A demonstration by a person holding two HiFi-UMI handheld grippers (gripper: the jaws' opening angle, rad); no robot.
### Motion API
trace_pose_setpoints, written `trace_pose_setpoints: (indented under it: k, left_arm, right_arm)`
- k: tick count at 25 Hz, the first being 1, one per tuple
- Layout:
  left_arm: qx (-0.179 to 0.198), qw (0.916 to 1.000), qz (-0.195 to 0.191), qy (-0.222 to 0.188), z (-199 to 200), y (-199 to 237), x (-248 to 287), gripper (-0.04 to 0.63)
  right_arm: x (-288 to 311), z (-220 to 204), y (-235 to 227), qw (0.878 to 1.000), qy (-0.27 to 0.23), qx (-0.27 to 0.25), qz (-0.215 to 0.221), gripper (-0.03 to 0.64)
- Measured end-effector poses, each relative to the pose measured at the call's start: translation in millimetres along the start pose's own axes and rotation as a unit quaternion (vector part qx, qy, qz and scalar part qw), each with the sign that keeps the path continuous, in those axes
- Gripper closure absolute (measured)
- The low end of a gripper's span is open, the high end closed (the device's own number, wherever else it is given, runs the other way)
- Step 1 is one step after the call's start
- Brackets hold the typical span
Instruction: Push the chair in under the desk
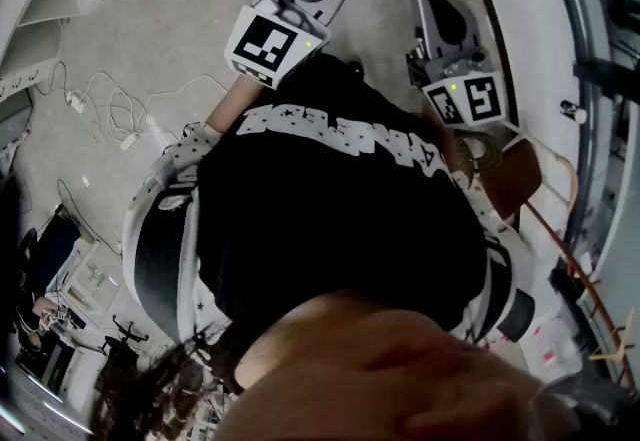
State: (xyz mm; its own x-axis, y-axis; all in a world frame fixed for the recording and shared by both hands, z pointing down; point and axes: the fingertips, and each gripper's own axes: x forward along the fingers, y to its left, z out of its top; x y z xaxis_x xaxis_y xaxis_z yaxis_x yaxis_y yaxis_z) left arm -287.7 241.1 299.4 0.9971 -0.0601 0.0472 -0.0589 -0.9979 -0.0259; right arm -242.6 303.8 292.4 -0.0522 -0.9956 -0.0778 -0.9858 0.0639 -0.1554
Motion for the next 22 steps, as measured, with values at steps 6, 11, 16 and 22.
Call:
trace_pose_setpoints:
  k: [6,11,16,22]
  left_arm:
    - [-0.002,1.0000,-0.006,0.002,0.6,-3.8,0.1,0.560]
    - [-0.002,0.9999,-0.011,0.004,1.6,-6.3,2.5,0.560]
    - [-0.004,0.9998,-0.020,0.007,4.1,-12.6,7.2,0.560]
    - [0.004,0.9993,-0.033,0.014,-1.0,-47.5,31.4,0.560]
  right_arm:
    - [-2.3,1.2,0.1,1.000,-0.007,0.013,-0.003,0.586]
    - [-4.8,8.0,-1.8,0.999,-0.024,0.023,-0.003,0.586]
    - [-15.9,13.7,-11.4,0.999,-0.034,0.030,-0.025,0.586]
    - [-54.2,13.9,-32.1,0.998,-0.040,0.030,-0.031,0.586]
